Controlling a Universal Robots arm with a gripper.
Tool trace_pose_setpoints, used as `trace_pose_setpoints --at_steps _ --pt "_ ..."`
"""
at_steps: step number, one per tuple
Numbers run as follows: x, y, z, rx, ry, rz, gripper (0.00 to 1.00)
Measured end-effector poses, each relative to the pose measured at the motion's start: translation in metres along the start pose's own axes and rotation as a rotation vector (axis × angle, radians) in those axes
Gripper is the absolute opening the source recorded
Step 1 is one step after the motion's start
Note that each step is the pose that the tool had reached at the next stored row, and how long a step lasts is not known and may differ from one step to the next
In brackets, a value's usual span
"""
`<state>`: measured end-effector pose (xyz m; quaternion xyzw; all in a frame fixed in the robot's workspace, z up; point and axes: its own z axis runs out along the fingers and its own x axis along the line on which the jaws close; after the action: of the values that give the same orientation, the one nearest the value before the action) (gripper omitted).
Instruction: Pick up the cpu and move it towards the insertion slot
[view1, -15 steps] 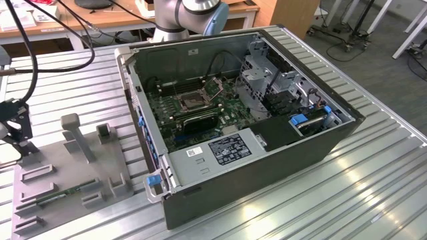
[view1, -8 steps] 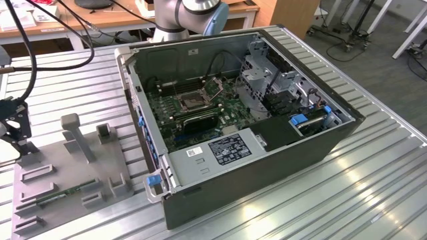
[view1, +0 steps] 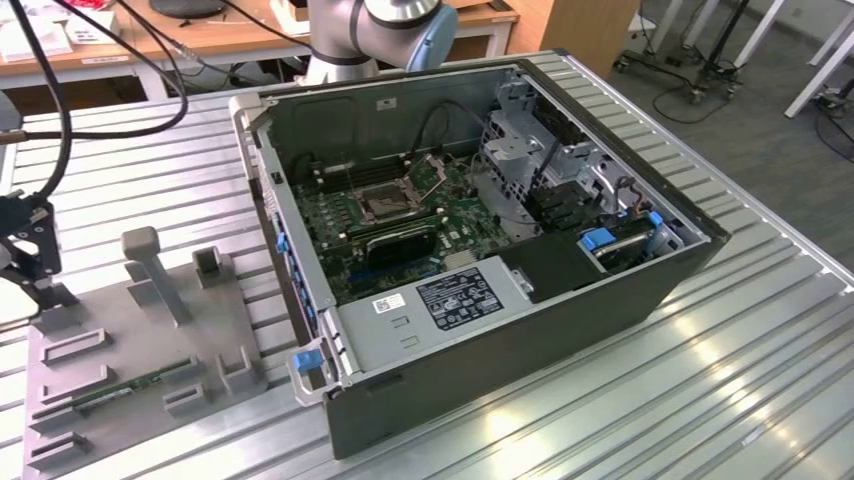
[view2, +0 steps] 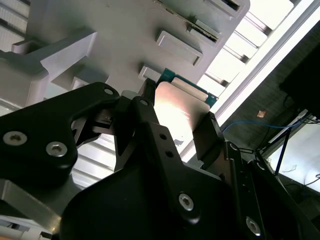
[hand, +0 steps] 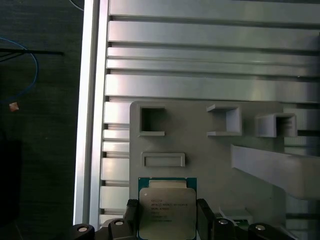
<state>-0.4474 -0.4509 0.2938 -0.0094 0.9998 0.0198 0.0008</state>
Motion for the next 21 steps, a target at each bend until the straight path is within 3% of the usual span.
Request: trace_pose_setpoints --at_steps 21 --pt "0.0000 0.0008 -0.0193 -0.0001 -0.0001 0.000 0.55"
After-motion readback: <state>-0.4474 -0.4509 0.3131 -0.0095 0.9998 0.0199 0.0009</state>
